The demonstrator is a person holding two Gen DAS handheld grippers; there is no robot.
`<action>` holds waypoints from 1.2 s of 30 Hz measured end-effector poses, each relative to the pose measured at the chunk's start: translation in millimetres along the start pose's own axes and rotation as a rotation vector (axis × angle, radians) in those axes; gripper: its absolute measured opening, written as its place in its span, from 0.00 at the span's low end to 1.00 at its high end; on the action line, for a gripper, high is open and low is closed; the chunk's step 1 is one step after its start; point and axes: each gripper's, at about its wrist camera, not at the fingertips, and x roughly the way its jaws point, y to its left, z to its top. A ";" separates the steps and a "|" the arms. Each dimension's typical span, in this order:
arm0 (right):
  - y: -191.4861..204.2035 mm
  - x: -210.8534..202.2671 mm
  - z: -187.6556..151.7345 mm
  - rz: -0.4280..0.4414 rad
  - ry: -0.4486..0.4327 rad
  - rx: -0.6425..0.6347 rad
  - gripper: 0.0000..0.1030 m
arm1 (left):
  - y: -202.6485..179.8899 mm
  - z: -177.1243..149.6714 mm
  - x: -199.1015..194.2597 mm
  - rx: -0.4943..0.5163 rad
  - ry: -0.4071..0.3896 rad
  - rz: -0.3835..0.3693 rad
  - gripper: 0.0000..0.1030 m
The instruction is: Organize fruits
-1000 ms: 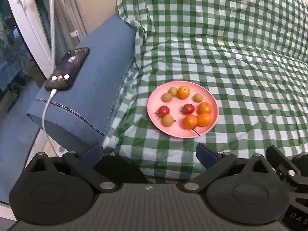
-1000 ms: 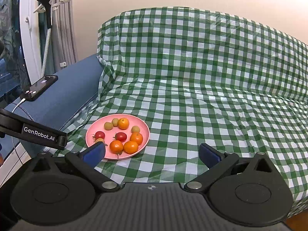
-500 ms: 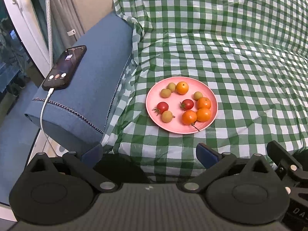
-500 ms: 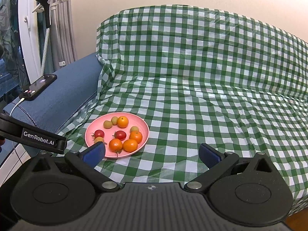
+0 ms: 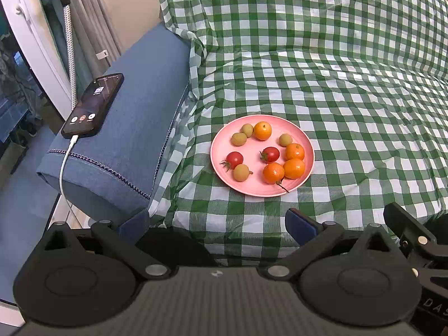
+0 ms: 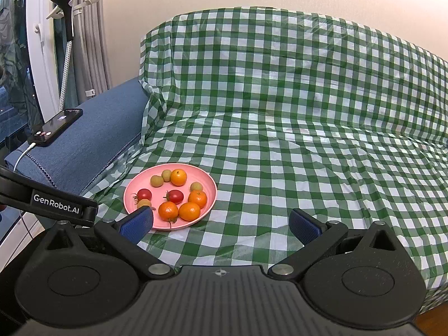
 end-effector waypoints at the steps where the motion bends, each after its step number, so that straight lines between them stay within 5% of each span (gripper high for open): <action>1: 0.0 0.0 0.1 0.000 0.000 0.000 0.99 | -0.1 0.1 0.0 0.001 -0.001 0.000 1.00; 36: -4.1 0.2 0.2 0.002 -0.002 -0.002 0.99 | -2.3 -0.1 -0.9 0.007 0.000 0.002 1.00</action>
